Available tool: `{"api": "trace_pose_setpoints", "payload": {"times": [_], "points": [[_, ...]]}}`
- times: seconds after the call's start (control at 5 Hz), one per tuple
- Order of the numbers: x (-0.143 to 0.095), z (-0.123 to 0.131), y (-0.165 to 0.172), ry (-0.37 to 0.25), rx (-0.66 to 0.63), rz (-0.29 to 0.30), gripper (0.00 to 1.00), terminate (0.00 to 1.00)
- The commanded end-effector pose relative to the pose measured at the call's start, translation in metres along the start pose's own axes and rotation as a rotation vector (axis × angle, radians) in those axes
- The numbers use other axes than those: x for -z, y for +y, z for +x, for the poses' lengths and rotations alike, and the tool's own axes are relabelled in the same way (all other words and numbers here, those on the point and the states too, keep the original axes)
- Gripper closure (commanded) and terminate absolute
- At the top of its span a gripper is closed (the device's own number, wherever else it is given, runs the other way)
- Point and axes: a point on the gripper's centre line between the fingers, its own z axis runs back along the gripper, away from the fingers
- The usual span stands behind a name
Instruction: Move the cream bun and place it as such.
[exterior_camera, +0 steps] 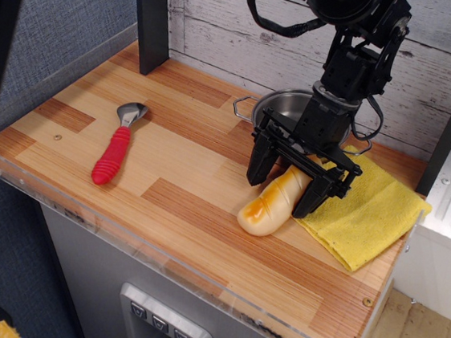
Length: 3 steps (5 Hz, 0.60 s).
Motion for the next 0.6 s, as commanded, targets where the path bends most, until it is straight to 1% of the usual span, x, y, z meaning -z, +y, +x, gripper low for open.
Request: {"api": "trace_pose_setpoints", "payload": {"times": [0.0,0.2,0.4], "points": [[-0.0108,0.0023,0.0012,-0.034,0.003,0.003,1.0,0.0],[-0.0103,0.0024,0.0011,-0.032,0.001,-0.003,1.0,0.0],[-0.0174,0.0015,-0.0003,-0.071,0.019,-0.005,1.0,0.0]]}}
